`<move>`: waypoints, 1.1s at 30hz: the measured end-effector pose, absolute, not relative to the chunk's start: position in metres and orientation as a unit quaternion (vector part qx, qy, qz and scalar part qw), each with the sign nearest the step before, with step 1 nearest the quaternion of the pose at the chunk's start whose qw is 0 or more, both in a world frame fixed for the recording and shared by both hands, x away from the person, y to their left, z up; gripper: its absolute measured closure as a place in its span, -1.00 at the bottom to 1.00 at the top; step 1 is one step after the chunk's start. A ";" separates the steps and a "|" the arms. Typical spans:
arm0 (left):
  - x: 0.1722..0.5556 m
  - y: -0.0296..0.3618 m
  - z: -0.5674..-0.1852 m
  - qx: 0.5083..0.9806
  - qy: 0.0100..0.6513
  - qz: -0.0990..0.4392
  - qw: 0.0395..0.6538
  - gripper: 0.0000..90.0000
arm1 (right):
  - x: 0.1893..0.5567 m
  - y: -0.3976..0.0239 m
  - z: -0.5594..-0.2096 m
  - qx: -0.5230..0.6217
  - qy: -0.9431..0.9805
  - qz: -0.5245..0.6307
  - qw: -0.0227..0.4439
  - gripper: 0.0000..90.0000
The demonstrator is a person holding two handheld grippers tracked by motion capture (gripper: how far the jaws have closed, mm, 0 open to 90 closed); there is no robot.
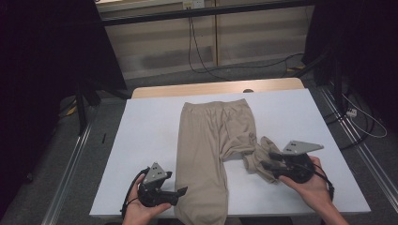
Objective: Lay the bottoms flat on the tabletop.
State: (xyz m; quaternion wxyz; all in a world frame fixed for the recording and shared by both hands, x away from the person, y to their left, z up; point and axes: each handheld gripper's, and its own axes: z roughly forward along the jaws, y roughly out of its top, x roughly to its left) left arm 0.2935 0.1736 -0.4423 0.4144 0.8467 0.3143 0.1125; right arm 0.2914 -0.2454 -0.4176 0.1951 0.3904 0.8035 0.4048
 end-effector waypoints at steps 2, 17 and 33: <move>0.293 0.174 -0.442 0.847 0.314 0.113 0.414 -0.53 | 0.302 -0.231 -0.417 0.370 0.812 0.408 0.192 0.27; 0.293 0.175 -0.442 0.848 0.314 0.110 0.414 -0.53 | 0.294 -0.229 -0.445 0.379 0.842 0.347 0.167 0.76; 0.295 0.173 -0.443 0.848 0.316 0.107 0.411 -0.53 | 0.252 -0.240 -0.428 0.366 0.822 0.412 0.142 -0.01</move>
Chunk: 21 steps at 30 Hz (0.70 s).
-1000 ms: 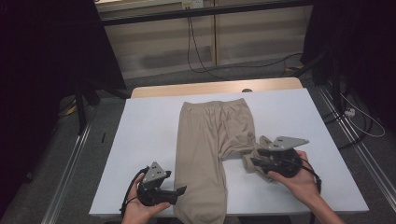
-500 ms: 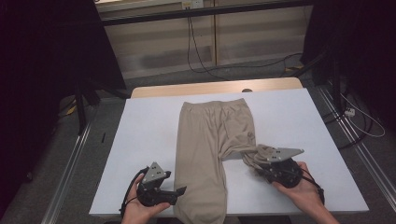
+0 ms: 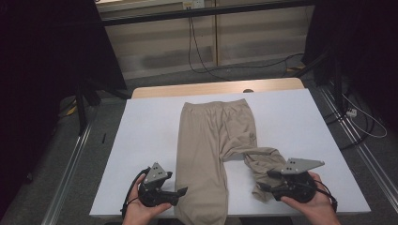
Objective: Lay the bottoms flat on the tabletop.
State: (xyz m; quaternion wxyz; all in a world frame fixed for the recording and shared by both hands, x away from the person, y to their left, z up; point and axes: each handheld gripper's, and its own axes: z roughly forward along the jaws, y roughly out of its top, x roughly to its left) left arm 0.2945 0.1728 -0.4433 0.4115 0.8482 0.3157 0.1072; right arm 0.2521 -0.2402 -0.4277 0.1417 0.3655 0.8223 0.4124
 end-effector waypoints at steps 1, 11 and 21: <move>0.295 0.173 -0.443 0.849 0.314 0.108 0.411 -0.53 | 0.256 -0.239 -0.425 0.368 0.817 0.417 0.153 -0.10; 0.296 0.173 -0.444 0.850 0.317 0.105 0.407 -0.53 | 0.295 -0.217 -0.458 0.371 0.853 0.328 0.165 -0.06; 0.296 0.174 -0.444 0.850 0.317 0.106 0.408 -0.53 | 0.248 -0.212 -0.452 0.343 0.866 0.343 0.123 0.51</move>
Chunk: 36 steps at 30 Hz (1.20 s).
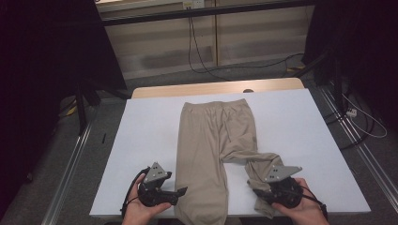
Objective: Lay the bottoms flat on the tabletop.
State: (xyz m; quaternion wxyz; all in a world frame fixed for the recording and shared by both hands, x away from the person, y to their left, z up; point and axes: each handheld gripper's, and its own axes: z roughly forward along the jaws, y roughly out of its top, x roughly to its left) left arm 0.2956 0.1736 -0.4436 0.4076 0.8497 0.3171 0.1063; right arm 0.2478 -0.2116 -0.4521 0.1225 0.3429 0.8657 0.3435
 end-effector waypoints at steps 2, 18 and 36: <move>0.296 0.173 -0.444 0.850 0.318 0.105 0.407 -0.53 | 0.237 -0.207 -0.453 0.333 0.871 0.343 0.114 0.52; 0.297 0.173 -0.444 0.852 0.314 0.106 0.405 -0.53 | 0.230 -0.219 -0.429 0.334 0.828 0.440 0.094 -0.26; 0.300 0.169 -0.444 0.854 0.312 0.100 0.404 -0.53 | 0.226 -0.228 -0.452 0.341 0.869 0.345 0.095 0.93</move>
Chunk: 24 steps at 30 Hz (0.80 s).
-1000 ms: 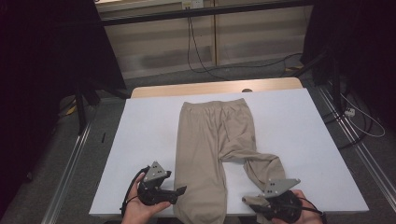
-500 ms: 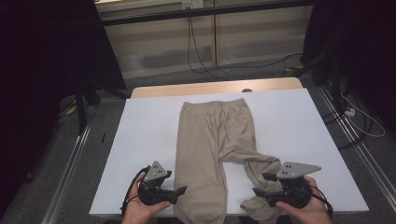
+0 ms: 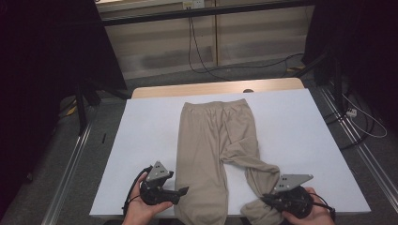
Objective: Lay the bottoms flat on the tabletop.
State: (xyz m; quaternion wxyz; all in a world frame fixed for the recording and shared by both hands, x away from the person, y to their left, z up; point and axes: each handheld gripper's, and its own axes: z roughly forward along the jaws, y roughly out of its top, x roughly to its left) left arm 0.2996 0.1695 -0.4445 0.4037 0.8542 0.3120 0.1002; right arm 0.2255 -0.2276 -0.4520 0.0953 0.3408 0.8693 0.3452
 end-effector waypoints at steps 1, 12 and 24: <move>0.300 0.169 -0.445 0.854 0.312 0.100 0.404 -0.53 | 0.221 -0.225 -0.452 0.331 0.874 0.345 0.089 0.92; 0.300 0.168 -0.445 0.856 0.309 0.098 0.403 -0.53 | 0.242 -0.250 -0.437 0.402 0.816 0.389 0.146 0.14; 0.301 0.169 -0.445 0.856 0.309 0.100 0.402 -0.53 | 0.255 -0.258 -0.444 0.424 0.816 0.374 0.122 0.87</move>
